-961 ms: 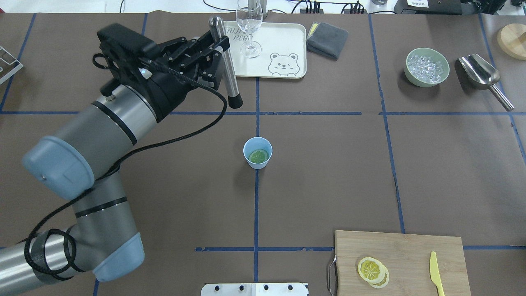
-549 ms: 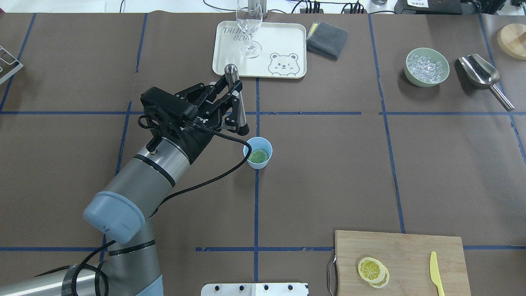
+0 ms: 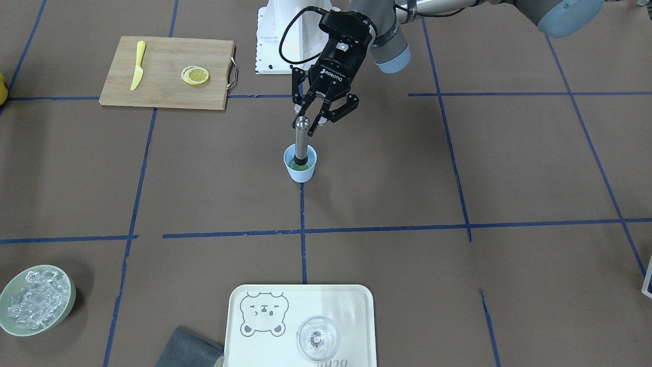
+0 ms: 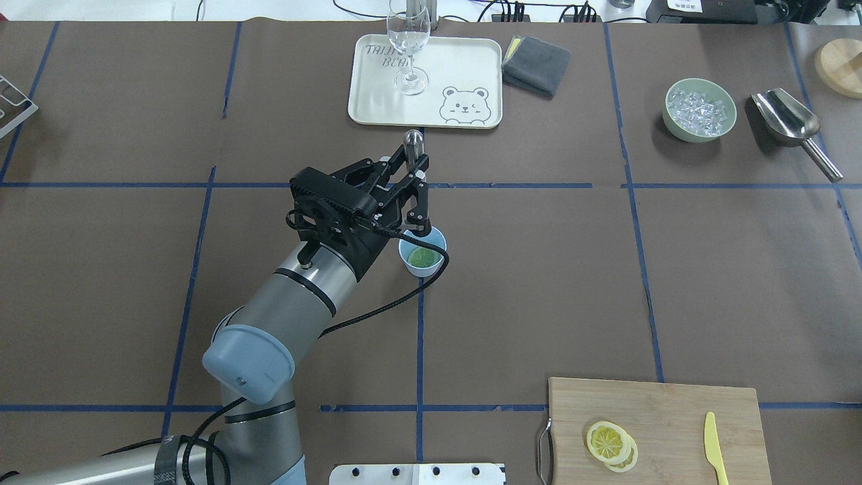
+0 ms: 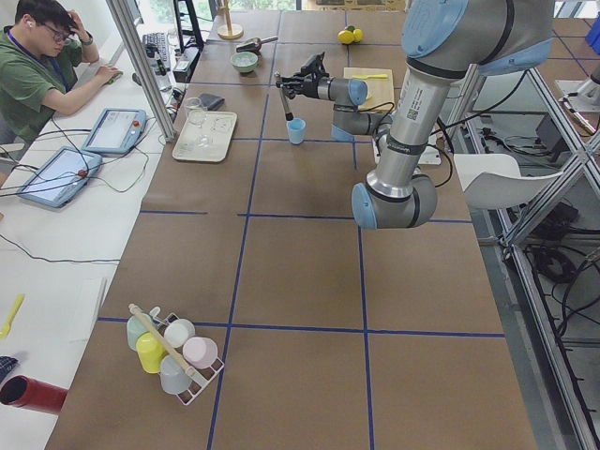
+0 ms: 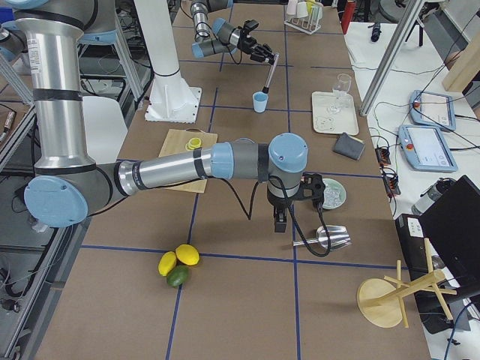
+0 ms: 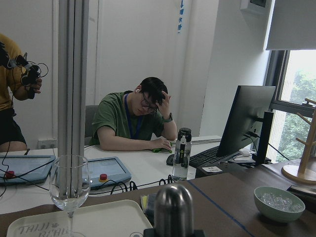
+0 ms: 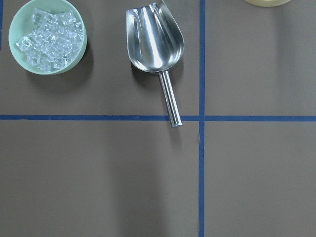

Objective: Squeeze lemon into cup

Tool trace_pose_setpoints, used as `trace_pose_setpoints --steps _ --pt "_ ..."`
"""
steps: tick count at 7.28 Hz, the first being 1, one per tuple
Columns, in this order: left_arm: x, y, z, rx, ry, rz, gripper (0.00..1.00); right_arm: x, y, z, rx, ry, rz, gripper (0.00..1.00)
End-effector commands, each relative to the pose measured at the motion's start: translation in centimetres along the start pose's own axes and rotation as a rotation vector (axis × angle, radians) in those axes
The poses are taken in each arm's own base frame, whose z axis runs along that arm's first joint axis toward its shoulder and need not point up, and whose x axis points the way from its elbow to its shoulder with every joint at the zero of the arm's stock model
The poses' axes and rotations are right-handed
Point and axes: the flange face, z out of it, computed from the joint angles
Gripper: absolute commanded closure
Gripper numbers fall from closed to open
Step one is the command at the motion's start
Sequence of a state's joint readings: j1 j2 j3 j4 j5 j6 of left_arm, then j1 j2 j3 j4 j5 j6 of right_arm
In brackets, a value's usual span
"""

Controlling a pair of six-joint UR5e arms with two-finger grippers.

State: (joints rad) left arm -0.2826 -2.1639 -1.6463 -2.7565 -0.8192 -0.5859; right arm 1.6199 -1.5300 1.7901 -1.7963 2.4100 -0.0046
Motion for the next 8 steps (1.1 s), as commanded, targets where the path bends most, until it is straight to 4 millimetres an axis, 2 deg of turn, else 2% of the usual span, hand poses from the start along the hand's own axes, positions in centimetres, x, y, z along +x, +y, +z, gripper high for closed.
trace_pose_setpoints --steps 1,3,8 --pt "0.8 1.5 -0.3 -0.023 0.01 0.005 1.0 -0.1 -0.1 -0.1 0.003 0.0 -0.003 0.0" --pt "0.8 1.7 -0.2 -0.024 0.007 0.005 1.0 -0.3 -0.1 -0.3 0.007 0.0 -0.007 0.0" --pt "0.3 4.0 0.5 -0.041 -0.002 0.023 1.0 -0.7 -0.4 -0.6 0.014 -0.001 -0.015 0.0"
